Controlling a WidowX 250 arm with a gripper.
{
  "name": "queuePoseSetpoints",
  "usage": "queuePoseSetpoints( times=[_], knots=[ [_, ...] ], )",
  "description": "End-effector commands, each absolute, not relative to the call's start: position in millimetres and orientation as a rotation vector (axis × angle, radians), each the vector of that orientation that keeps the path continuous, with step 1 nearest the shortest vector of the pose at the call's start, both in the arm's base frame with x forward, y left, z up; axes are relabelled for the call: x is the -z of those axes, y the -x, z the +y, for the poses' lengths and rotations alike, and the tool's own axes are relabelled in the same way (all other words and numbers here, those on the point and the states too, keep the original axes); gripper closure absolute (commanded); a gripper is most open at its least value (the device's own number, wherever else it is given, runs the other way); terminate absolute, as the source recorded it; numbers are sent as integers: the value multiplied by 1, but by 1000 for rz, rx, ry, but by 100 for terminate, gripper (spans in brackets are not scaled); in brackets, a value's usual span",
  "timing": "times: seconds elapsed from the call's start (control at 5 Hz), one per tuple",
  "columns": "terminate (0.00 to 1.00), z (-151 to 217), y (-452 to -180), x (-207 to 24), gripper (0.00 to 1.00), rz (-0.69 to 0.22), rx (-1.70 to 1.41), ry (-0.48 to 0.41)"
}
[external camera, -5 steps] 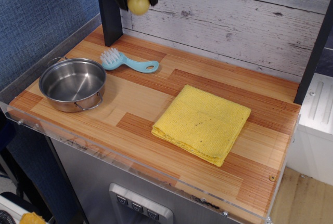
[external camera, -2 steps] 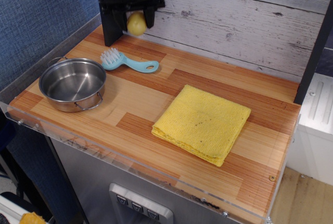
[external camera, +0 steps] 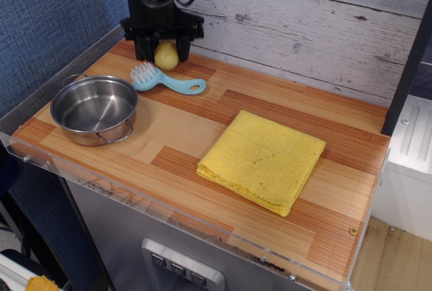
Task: Place the egg in front of the blue brush and next to the back wall.
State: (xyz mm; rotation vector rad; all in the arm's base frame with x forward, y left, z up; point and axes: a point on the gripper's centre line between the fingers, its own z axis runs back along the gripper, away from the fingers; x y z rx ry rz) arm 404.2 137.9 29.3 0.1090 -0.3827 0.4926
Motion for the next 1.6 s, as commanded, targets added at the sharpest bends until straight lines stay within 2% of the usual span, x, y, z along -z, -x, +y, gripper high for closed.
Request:
queuePoseSetpoints(
  times=[0.0, 0.2, 0.4, 1.0, 1.4],
  knots=[
    [0, 152, -399, -28, 100, -412, -485, -136],
    [0, 150, -398, -28, 100, -403, -489, -127],
    [0, 149, -398, -32, 0, -393, -496, -119],
    [0, 145, -395, -43, 0, -403, -493, -125],
    [0, 146, -394, -79, 0, -493, -498, -106]
  ],
)
